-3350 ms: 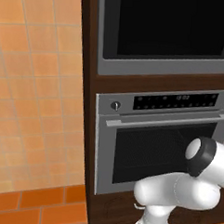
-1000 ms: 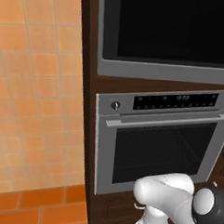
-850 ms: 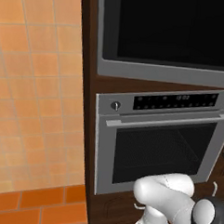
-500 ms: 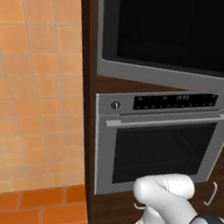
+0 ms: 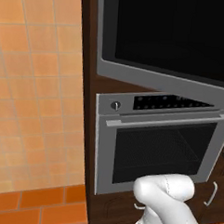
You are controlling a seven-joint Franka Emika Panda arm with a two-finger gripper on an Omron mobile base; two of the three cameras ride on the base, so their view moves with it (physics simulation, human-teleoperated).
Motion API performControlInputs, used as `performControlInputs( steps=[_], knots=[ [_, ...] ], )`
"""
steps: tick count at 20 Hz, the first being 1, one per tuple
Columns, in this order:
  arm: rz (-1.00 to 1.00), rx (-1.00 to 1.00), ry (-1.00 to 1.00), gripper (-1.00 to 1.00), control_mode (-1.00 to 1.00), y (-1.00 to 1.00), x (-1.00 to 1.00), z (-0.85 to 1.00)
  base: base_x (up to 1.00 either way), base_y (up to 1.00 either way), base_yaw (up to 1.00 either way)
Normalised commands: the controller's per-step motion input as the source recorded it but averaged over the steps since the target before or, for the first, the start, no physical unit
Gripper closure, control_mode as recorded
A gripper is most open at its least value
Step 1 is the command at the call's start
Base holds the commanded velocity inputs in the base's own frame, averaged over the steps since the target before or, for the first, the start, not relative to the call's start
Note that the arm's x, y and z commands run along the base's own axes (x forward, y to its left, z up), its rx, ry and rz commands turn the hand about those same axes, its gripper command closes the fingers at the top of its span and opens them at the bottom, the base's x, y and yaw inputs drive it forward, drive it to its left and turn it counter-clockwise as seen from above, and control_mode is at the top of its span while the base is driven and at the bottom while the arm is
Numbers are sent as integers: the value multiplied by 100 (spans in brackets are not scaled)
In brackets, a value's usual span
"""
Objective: Open the microwave, place the bowl with waffle inside the microwave, then close the microwave door and turn it on.
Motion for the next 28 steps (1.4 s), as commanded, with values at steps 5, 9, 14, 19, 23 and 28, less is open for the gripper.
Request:
performControlInputs(
  steps=[5, 9, 14, 19, 23, 28],
  knots=[
    [5, 6, -33, -100, -100, -56, -70, 9, 0, 0, 0],
    [20, 2, -23, -100, -100, -3, -100, 10, 0, 0, 0],
    [20, 3, -23, -100, -100, -9, -71, 5, 0, 0, 0],
    [28, 0, -13, -100, -100, 0, 26, -1, 0, 0, 0],
    [19, 0, -2, -100, -100, -1, 66, -12, 0, 0, 0],
    [7, 0, 3, -100, -100, -12, 95, -38, 0, 0, 0]
  ],
)
